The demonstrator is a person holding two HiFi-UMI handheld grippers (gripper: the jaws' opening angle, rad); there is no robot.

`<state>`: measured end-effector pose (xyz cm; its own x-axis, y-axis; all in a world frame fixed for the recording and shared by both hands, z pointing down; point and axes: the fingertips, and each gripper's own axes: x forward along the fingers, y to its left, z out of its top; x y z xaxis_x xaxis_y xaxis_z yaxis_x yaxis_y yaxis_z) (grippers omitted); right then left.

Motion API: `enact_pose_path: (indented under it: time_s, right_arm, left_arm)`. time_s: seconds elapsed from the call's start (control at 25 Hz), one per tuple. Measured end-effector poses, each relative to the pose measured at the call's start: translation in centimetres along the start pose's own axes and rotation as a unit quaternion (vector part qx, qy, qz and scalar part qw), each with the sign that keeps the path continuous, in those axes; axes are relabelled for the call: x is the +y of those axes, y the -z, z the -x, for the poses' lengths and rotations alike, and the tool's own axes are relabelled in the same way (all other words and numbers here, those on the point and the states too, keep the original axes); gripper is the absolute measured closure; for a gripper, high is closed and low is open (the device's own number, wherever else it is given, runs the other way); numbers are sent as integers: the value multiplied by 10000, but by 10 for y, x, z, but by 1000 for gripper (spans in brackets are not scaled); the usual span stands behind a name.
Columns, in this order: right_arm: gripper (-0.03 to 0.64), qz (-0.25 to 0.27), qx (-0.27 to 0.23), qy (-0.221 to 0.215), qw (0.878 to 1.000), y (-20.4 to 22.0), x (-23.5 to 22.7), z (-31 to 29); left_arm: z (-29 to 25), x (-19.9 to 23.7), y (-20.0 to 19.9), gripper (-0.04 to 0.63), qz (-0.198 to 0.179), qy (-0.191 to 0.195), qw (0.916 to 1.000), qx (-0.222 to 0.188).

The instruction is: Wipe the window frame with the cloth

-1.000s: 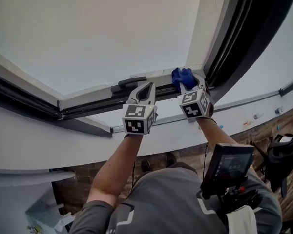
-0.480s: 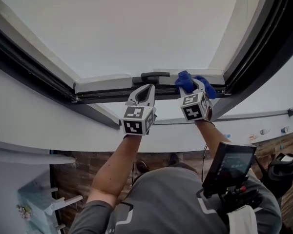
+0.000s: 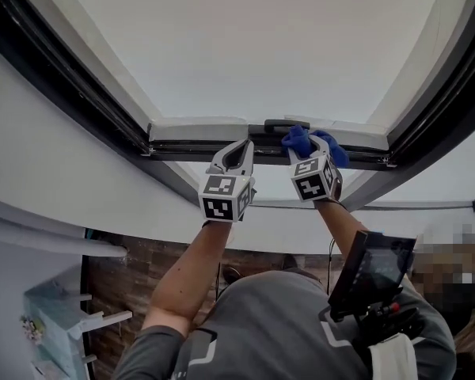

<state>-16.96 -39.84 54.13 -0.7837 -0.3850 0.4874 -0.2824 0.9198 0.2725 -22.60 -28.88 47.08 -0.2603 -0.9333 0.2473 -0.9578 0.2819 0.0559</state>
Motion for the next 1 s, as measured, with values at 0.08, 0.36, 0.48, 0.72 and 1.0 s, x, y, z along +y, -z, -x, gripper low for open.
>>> enact_pose_path:
  time_s: [0.08, 0.36, 0.48, 0.72, 1.0]
  right_arm:
    - [443, 50, -11, -73, 10000, -8, 13, -4]
    - [443, 98, -29, -119, 9999, -26, 44, -18]
    - [443, 71, -36, -93, 9999, -27, 44, -19]
    - [443, -197, -173, -73, 9996, -34, 36, 1]
    - [443, -727, -656, -166, 9951, -55, 28, 48]
  left_arm:
    - [9, 13, -2, 588, 11, -72, 10000, -37]
    - [33, 49, -4, 588, 28, -233, 9997, -101]
    - [38, 56, -5, 588, 38, -236, 9996, -127]
    - [38, 52, -5, 588, 104, -111, 9997, -182]
    - [36, 36, -12, 588, 164, 0, 9994, -300]
